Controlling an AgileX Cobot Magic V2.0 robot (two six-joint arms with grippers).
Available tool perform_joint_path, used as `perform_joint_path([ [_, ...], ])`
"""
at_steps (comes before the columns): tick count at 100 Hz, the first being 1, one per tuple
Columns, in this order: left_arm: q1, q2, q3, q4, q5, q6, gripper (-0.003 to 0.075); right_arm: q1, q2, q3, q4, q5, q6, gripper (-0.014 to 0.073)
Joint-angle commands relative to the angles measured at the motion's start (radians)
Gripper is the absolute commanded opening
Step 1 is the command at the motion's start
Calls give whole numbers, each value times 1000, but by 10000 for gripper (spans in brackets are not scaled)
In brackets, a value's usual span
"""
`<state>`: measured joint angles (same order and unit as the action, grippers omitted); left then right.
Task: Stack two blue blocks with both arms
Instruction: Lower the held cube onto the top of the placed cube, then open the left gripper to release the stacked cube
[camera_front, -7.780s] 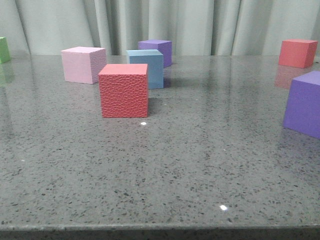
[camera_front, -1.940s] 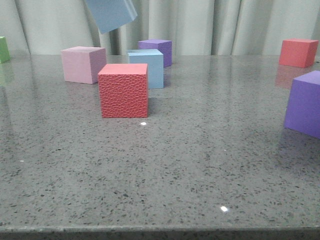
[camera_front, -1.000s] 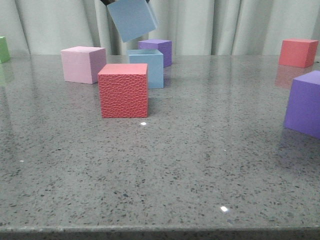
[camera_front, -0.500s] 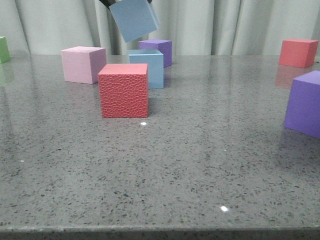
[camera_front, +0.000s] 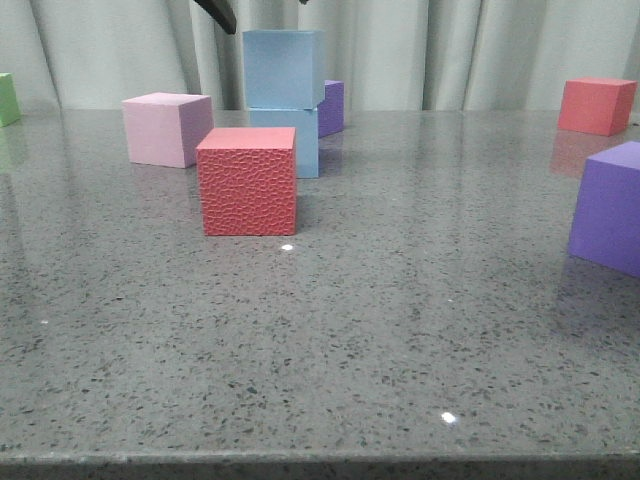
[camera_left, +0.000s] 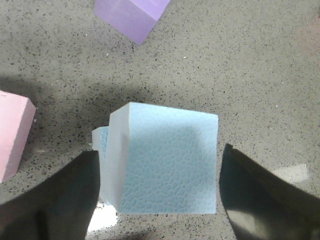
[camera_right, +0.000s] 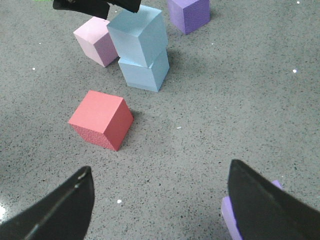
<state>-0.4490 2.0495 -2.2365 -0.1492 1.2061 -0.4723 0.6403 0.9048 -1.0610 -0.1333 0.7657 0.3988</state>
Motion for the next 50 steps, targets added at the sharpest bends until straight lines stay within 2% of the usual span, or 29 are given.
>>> perform_joint_path([
  [1, -11, -57, -33, -20, -53, 3, 489, -3, -13, -24, -18, -60, -7, 556],
  [29, -11, -86, -33, -12, -28, 78, 466, -5, -13, -24, -21, -60, -7, 556],
  [38, -11, -103, -33, 25, -24, 86, 405, -5, -13, -24, -31, -58, -7, 556],
  [50, -11, -142, -33, 72, -16, 115, 281, -5, -13, -24, -69, -16, -7, 556],
])
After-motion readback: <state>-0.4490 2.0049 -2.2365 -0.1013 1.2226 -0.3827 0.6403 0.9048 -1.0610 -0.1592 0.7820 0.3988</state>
